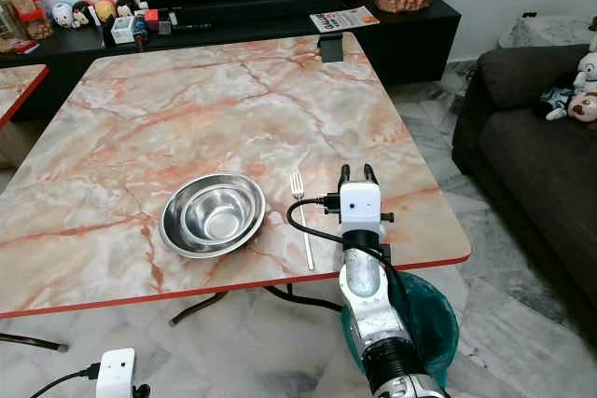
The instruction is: Setting the table
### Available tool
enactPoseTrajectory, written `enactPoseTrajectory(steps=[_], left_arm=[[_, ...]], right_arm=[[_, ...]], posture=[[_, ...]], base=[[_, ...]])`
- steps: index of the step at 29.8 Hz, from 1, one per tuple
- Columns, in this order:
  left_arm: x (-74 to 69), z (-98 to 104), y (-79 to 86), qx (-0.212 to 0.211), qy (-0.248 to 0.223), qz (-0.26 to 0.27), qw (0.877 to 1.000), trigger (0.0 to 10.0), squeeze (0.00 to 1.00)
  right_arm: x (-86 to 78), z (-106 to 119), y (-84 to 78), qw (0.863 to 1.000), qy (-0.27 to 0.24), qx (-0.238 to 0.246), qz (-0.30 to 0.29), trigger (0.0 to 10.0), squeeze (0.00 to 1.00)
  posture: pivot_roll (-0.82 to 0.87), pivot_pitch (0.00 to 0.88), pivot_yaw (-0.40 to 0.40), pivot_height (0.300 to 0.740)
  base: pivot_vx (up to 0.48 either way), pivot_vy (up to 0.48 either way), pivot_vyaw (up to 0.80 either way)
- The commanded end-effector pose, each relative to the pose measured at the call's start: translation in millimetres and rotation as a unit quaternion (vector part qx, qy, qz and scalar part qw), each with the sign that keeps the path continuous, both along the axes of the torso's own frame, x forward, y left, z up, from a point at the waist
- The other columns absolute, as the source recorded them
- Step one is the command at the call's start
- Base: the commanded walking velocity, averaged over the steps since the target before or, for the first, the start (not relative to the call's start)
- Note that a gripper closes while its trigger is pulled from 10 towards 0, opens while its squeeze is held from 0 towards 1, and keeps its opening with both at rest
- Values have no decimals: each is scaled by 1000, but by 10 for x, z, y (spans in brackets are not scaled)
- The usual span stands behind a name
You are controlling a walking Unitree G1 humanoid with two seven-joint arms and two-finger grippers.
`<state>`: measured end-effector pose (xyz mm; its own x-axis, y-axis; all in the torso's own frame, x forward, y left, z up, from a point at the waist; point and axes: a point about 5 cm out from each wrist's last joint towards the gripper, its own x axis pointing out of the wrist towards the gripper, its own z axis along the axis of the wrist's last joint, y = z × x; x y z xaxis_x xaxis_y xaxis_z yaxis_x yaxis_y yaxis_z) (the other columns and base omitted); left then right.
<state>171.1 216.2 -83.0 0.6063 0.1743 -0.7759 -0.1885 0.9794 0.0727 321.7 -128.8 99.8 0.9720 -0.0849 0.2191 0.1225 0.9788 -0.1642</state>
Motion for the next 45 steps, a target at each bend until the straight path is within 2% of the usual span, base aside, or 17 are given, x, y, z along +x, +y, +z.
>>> enactPoseTrajectory(steps=[1, 14, 26, 33, 45], left_arm=[[4, 8, 19, -3, -6, 6, 1000, 10000, 0], [15, 10, 0, -6, -9, 7, 1000, 10000, 0], [7, 10, 14, -5, -9, 6, 1000, 10000, 0], [10, 11, 12, -5, -10, 7, 1000, 10000, 0], [18, 14, 4, -6, -12, 7, 1000, 10000, 0]], right_arm=[[32, 91, 33, 1000, -20, 0, 2, 10000, 0], [32, 90, 18, 1000, -22, -3, -7, 10000, 0], [34, 182, 12, 999, -49, -6, -16, 10000, 0], [28, 125, 56, 999, -32, -11, 1, 10000, 0], [11, 124, 47, 999, -34, -16, 7, 10000, 0]], posture=[[-2, 28, 67, 740], [-1, 28, 65, 740], [-3, 28, 68, 740], [1, 28, 65, 740], [2, 28, 60, 740]], base=[[0, 330, 0], [0, 436, 0], [0, 480, 0], [0, 480, 0], [0, 480, 0]])
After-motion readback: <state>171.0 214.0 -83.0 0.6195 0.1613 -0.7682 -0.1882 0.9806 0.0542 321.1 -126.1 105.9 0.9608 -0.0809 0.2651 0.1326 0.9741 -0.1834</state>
